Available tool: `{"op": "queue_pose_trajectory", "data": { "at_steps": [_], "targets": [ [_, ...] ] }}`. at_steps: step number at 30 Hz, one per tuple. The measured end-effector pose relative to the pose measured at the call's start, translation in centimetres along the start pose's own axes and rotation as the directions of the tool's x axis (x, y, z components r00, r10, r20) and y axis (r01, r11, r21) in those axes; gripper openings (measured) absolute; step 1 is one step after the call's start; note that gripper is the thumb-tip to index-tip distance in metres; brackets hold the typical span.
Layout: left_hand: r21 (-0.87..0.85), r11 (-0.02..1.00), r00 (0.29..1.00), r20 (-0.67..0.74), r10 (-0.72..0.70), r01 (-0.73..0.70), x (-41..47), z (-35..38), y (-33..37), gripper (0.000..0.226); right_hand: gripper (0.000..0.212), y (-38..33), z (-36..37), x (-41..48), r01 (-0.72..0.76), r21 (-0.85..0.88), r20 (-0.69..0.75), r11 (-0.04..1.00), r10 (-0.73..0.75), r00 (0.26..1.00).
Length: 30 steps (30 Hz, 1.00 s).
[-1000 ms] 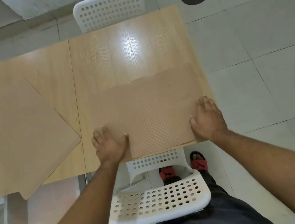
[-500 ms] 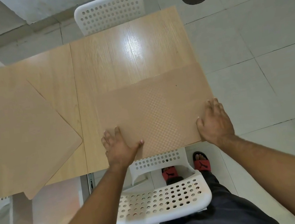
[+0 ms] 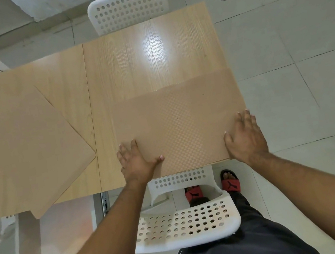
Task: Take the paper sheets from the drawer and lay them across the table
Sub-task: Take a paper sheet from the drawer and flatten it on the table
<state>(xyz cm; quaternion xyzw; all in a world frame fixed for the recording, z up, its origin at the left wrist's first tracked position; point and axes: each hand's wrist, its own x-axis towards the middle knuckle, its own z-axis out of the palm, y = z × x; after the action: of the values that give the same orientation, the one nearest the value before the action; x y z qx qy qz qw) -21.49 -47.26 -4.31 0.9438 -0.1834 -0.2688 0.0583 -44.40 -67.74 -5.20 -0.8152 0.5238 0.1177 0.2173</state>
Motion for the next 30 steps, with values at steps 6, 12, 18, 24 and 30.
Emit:
{"op": "queue_pose_trajectory", "data": {
  "at_steps": [6,12,18,24,30],
  "targets": [
    [-0.022,0.999,1.0,0.014,-0.028,0.028,0.4,-0.1,0.3,0.122,0.074,-0.2,0.1,0.1,-0.005,-0.007,0.011,1.0,0.005,1.0],
    [-0.027,0.999,0.999,0.021,-0.035,0.036,0.6,-0.2,0.4,0.123,0.074,-0.1,0.2,0.1,-0.001,-0.019,0.017,1.0,0.001,1.0],
    [-0.032,0.999,0.999,0.027,-0.034,0.034,0.5,-0.6,0.6,0.124,0.076,0.0,-0.2,-0.1,0.019,-0.049,0.021,0.999,-0.018,1.0],
    [-0.021,0.999,0.999,-0.036,0.039,-0.04,-0.1,-1.0,2.2,0.109,0.076,-1.1,-1.7,1.4,0.085,-0.045,-0.04,0.995,-0.087,0.995],
    [0.106,0.899,0.894,-0.105,0.436,-0.426,-0.8,1.7,9.4,0.059,0.073,-3.0,-3.9,7.3,0.243,-0.056,-0.059,0.968,-0.246,0.967]
  ]
}}
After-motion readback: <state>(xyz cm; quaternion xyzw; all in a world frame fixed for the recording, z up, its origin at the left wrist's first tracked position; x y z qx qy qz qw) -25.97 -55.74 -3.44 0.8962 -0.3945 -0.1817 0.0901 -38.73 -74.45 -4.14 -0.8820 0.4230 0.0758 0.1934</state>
